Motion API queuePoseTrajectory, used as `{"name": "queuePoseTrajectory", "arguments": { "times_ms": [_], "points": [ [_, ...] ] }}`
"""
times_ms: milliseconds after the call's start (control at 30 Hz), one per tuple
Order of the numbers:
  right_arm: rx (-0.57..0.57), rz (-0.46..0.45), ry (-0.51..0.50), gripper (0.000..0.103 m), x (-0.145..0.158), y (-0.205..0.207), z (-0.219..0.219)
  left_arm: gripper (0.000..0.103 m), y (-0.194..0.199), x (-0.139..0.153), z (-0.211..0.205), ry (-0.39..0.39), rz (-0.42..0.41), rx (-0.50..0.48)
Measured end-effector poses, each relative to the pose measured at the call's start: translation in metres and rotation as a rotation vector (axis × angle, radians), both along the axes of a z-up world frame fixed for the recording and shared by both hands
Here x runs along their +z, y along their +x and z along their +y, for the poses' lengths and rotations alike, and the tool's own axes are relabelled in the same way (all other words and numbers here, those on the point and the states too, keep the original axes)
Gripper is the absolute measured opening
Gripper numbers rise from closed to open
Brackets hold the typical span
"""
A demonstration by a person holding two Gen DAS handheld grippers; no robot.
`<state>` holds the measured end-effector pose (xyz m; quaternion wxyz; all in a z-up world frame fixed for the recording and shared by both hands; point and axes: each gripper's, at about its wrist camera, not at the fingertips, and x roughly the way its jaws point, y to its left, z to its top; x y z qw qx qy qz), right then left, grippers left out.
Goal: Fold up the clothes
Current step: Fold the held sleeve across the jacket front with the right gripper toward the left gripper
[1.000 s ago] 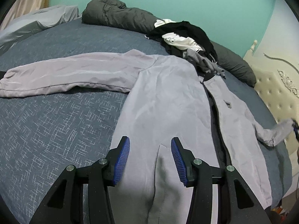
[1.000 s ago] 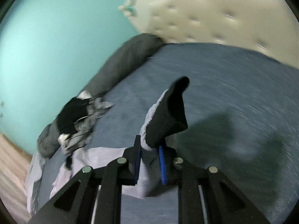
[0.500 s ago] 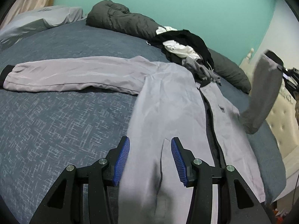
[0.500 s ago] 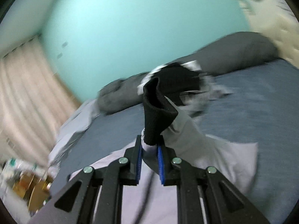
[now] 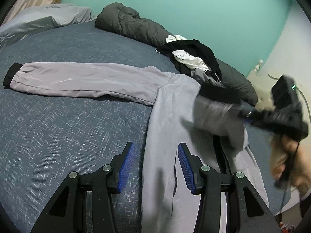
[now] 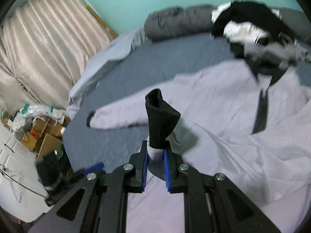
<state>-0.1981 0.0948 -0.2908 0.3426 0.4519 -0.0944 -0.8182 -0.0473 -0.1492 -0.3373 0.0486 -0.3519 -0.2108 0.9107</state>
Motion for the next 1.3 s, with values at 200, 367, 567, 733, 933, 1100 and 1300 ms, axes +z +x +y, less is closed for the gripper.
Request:
{"name": "queuePoseTrajectory", "arguments": {
  "times_ms": [200, 367, 567, 733, 933, 1100, 1300],
  "points": [
    [0.077, -0.066, 0.066, 0.014, -0.044, 0.015, -0.030, 0.050, 0.000, 0.000, -0.002, 0.012, 0.000, 0.004],
    [0.111, -0.149, 0.089, 0.017, -0.074, 0.020, -0.034, 0.050, -0.002, -0.001, 0.008, 0.000, -0.006, -0.021],
    [0.041, -0.108, 0.141, 0.058, -0.072, 0.030, -0.017, 0.050, -0.006, -0.001, 0.013, 0.009, -0.009, -0.048],
    [-0.056, -0.051, 0.010, 0.060, -0.051, 0.044, 0.027, 0.050, -0.012, -0.001, 0.016, 0.028, -0.015, -0.068],
    [-0.288, 0.008, -0.034, 0.061, -0.052, 0.060, 0.096, 0.050, -0.036, -0.016, 0.034, -0.011, -0.078, -0.132],
    [-0.439, -0.015, -0.089, 0.061, -0.075, 0.072, 0.139, 0.050, -0.056, -0.033, 0.051, -0.030, -0.128, -0.197],
    [-0.555, -0.027, -0.173, 0.061, -0.097, 0.086, 0.174, 0.050, -0.073, -0.054, 0.051, -0.015, -0.187, -0.178]
  ]
}}
